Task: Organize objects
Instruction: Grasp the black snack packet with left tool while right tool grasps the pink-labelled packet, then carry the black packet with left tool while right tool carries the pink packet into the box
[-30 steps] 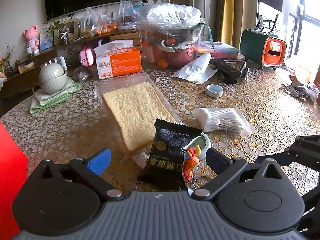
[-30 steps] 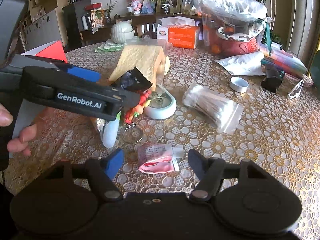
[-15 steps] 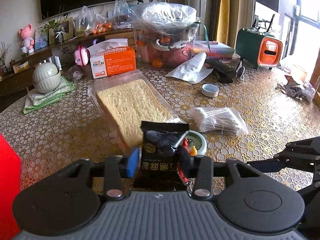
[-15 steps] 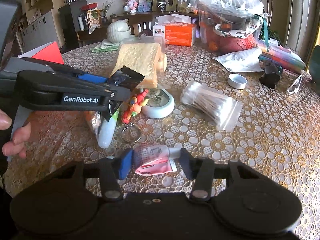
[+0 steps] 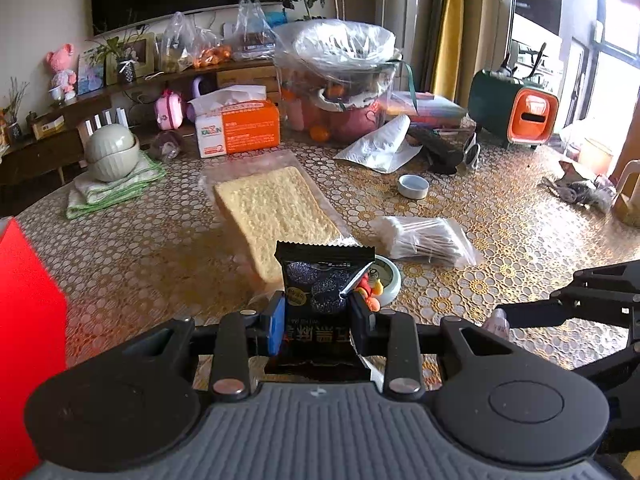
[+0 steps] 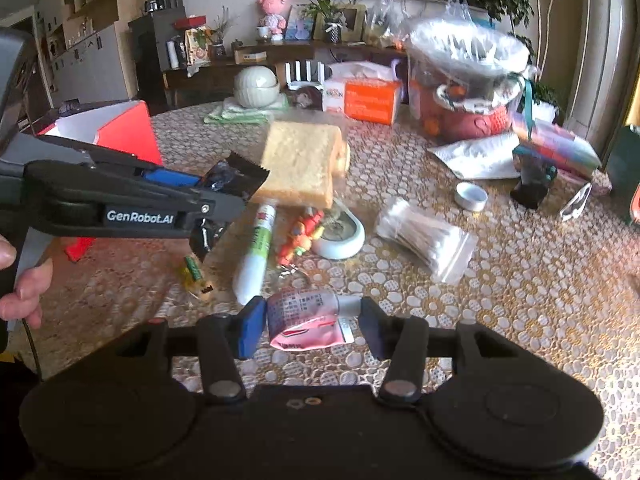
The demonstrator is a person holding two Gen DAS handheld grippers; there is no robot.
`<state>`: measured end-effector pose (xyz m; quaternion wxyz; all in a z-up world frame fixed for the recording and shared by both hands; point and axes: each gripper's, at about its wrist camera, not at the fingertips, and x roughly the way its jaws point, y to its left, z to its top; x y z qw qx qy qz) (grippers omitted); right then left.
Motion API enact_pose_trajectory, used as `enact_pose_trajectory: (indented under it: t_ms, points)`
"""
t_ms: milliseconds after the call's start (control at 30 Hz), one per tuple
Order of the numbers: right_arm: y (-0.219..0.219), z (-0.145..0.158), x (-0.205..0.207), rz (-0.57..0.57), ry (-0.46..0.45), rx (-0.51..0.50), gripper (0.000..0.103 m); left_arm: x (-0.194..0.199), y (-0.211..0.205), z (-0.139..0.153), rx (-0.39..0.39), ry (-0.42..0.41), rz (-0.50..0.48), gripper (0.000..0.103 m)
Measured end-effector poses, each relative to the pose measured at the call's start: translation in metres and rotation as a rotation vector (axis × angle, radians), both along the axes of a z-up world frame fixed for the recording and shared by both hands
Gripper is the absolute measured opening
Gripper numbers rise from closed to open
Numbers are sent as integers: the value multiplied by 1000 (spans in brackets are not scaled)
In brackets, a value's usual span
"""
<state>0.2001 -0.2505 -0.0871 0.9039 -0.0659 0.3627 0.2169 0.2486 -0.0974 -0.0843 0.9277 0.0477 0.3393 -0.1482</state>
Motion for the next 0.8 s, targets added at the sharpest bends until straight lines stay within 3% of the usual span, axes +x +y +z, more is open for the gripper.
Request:
enact_pose_trajectory:
  t_ms: [367, 800]
  points:
    - [23, 45, -31, 47, -73, -2, 50, -45, 31, 31, -27, -5, 47, 32]
    - [86, 86, -61, 168, -136, 2, 50, -111, 84, 73, -33, -48, 119, 32]
